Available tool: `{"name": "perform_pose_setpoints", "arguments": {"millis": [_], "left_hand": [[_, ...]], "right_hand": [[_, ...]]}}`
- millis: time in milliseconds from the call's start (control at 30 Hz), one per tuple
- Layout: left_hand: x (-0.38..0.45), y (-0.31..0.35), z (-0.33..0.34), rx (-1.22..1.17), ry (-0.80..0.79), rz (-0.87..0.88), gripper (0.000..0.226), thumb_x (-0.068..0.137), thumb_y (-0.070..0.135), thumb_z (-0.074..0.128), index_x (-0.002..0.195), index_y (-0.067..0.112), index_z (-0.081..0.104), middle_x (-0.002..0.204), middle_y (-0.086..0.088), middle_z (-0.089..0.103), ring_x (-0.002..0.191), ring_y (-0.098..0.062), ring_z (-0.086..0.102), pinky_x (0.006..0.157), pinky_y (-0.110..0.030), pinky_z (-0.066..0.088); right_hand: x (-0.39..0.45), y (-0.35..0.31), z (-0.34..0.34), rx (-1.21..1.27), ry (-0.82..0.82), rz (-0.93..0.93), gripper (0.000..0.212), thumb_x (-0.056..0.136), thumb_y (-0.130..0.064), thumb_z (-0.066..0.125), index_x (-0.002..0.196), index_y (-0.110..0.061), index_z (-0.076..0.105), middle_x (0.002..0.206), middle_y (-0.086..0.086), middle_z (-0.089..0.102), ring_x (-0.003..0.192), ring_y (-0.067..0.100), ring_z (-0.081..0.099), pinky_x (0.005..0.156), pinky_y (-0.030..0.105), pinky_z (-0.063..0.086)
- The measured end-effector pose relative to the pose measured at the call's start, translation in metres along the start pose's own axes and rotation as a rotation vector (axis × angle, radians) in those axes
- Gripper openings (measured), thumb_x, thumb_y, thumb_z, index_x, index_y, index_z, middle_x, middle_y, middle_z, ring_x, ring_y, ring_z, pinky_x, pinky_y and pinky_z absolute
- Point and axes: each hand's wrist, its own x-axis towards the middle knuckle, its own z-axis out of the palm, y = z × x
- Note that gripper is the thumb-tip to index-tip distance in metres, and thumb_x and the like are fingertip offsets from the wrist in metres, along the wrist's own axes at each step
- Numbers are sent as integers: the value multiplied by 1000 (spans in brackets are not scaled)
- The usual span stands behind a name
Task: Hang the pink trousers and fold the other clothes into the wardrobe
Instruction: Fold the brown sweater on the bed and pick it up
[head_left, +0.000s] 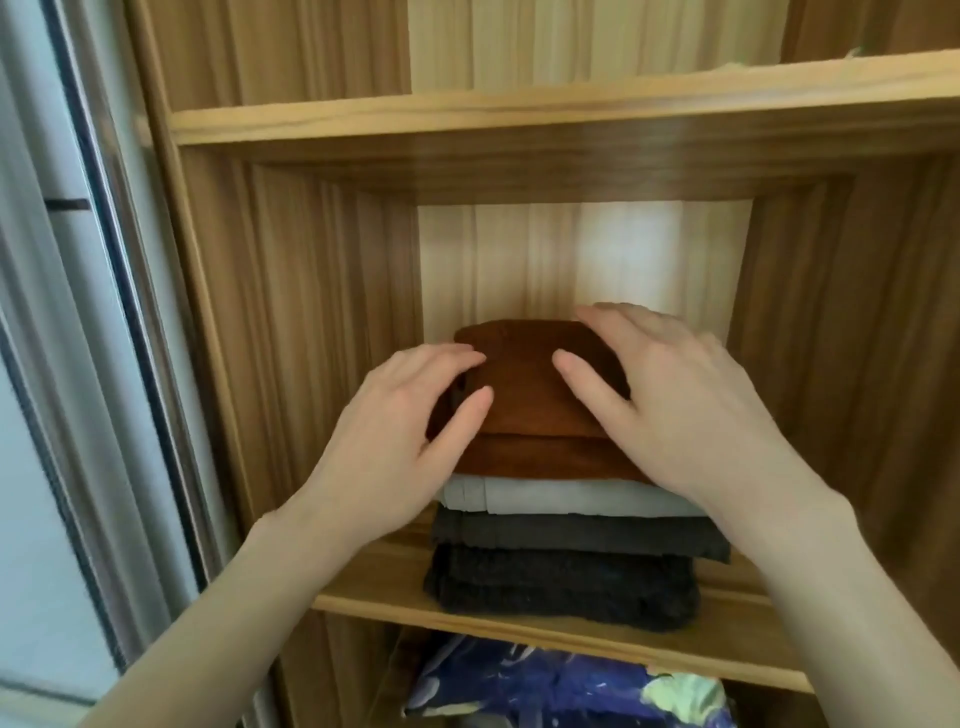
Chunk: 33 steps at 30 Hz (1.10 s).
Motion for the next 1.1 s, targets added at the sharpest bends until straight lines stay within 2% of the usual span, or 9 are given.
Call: {"name": "perform_pose_setpoints", "arguments": {"millis": [100, 167, 300, 467, 600, 833, 933, 1000, 1100], "left_hand": [[-24, -10, -23, 72, 215, 113, 40, 105, 33, 52, 140, 17, 61, 144, 5, 56, 134, -10, 51, 111, -34, 43], [-40, -21, -41, 116, 413, 175, 36, 101, 21, 54, 133, 8, 64, 138, -7, 60, 130, -17, 54, 109, -36, 43], [-64, -60, -68, 204, 684, 91, 46, 96, 14, 54, 139, -4, 52, 147, -19, 46, 143, -20, 38, 119, -39, 30], [-71, -82, -73, 266, 601, 38, 67, 102, 19, 52, 157, -6, 22, 168, -26, 14, 161, -33, 14, 130, -45, 16], [-67, -82, -68, 116, 527, -54, 65, 106, 5, 44, 163, -3, 12, 173, -19, 4, 162, -25, 7, 131, -37, 13], [-73, -92, -67, -153, 500, 65, 73, 90, -9, 52, 158, -7, 25, 173, -18, 10, 162, -26, 13, 130, -42, 21], [-75, -91, -69, -177, 524, 114, 76, 81, -12, 57, 153, -3, 35, 171, -20, 19, 159, -23, 24, 125, -28, 29], [-76, -85, -70, -216, 540, 126, 77, 78, -12, 58, 151, -1, 37, 169, -20, 25, 157, -12, 28, 119, -15, 28], [-77, -71, -67, -287, 488, 126, 75, 78, -7, 56, 151, 0, 38, 169, -17, 26, 157, -9, 26, 119, -12, 25]], "right_hand": [[-13, -36, 13, -43, 80, -95, 62, 107, -60, 30, 155, -25, 45, 158, 0, 47, 148, 19, 40, 123, 38, 24], [-19, -62, 22, -47, 154, -139, 63, 106, -59, 33, 155, -22, 46, 161, 3, 45, 152, 19, 34, 126, 42, 23], [-15, -116, 42, -11, 241, -204, 63, 107, -56, 37, 157, -19, 43, 164, 6, 40, 156, 22, 27, 126, 50, 25], [2, -181, 60, 47, 253, -246, 63, 109, -52, 38, 162, -21, 32, 168, 5, 31, 159, 20, 15, 126, 52, 23], [13, -211, 70, 48, 277, -239, 57, 110, -43, 36, 163, -20, 29, 169, 5, 30, 160, 20, 14, 127, 51, 21], [18, -219, 76, 17, 265, -195, 60, 110, -46, 34, 165, -25, 22, 170, 1, 25, 160, 15, 10, 130, 45, 12], [12, -210, 71, 14, 271, -168, 62, 109, -49, 35, 165, -25, 21, 170, -1, 25, 160, 14, 12, 128, 49, 17], [7, -203, 67, 0, 279, -123, 63, 109, -50, 37, 165, -25, 21, 170, 0, 27, 159, 15, 14, 127, 50, 20], [-3, -193, 61, -36, 284, -82, 64, 108, -49, 38, 165, -25, 21, 170, 0, 27, 159, 15, 14, 127, 50, 20]]}}
